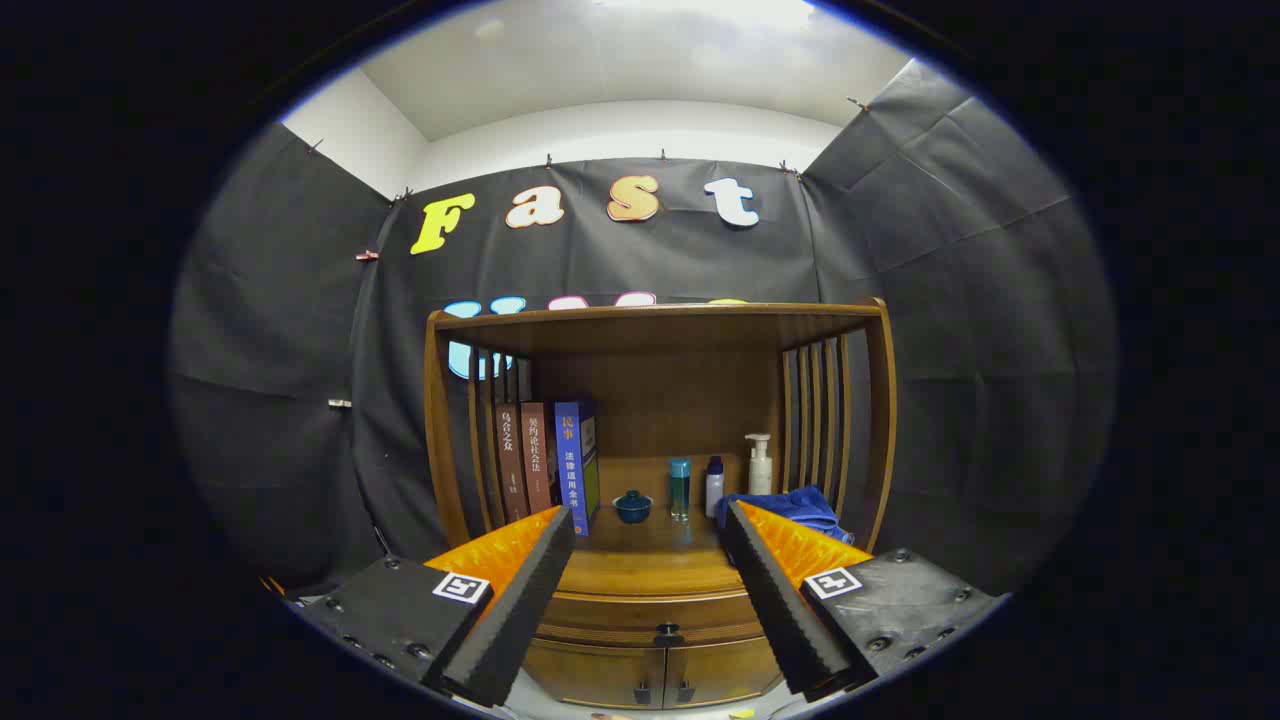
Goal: Pull open the drawer, take out the items inside it, and place them on the countertop above the cabinet.
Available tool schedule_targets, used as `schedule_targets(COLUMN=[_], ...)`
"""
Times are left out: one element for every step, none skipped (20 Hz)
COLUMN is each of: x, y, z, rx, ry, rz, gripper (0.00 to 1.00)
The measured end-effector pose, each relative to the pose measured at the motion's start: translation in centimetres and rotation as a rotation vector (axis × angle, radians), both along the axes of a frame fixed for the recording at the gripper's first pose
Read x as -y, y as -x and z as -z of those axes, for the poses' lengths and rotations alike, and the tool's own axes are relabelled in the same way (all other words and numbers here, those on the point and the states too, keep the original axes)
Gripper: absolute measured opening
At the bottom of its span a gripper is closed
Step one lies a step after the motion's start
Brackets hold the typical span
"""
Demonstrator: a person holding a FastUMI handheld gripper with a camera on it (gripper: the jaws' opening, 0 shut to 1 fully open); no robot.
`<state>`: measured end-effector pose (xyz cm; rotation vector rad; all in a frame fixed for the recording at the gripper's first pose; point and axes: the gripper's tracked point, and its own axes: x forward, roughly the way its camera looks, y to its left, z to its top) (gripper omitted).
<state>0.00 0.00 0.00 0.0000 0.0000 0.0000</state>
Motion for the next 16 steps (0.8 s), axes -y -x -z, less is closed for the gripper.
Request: schedule_targets(x=[0.0, 0.05, 0.1, 0.03, -0.03, -0.01, 0.0, 0.0, -0.06, -0.18, -0.27, -0.26, -0.27, -0.26, -0.21, -0.22], y=[0.04, 0.17, 0.2, 0.11, 0.05, 0.2, 0.21, 0.26, 0.24, 0.27, 0.35, 0.39, 0.42, 0.44, 0.46, 0.47], z=[-0.04, -0.03, -0.08, -0.16, -0.16, -0.19, -0.3, -0.43, -0.45, -0.55, -0.65, -0.69, -0.77, -0.87, -0.9, -0.88], rx=[0.001, 0.002, 0.003, 0.004, 0.005, 0.006, 0.01, 0.014, 0.019, 0.022, 0.024, 0.026, 0.029, 0.032, 0.033, 0.033], ry=[0.001, 0.001, 0.002, 0.002, 0.004, 0.006, 0.009, 0.014, 0.019, 0.023, 0.027, 0.031, 0.033, 0.034, 0.034, 0.034], rz=[0.001, 0.002, 0.003, 0.004, 0.003, 0.002, 0.002, 0.003, 0.003, 0.001, 0.001, 0.001, 0.002, 0.003, 0.004, 0.004], gripper=[0.99, 0.99, 0.99, 0.99, 0.99, 0.99, 0.99, 0.99, 0.99, 0.99, 0.99, 0.99, 0.99, 0.99, 0.99, 0.99])
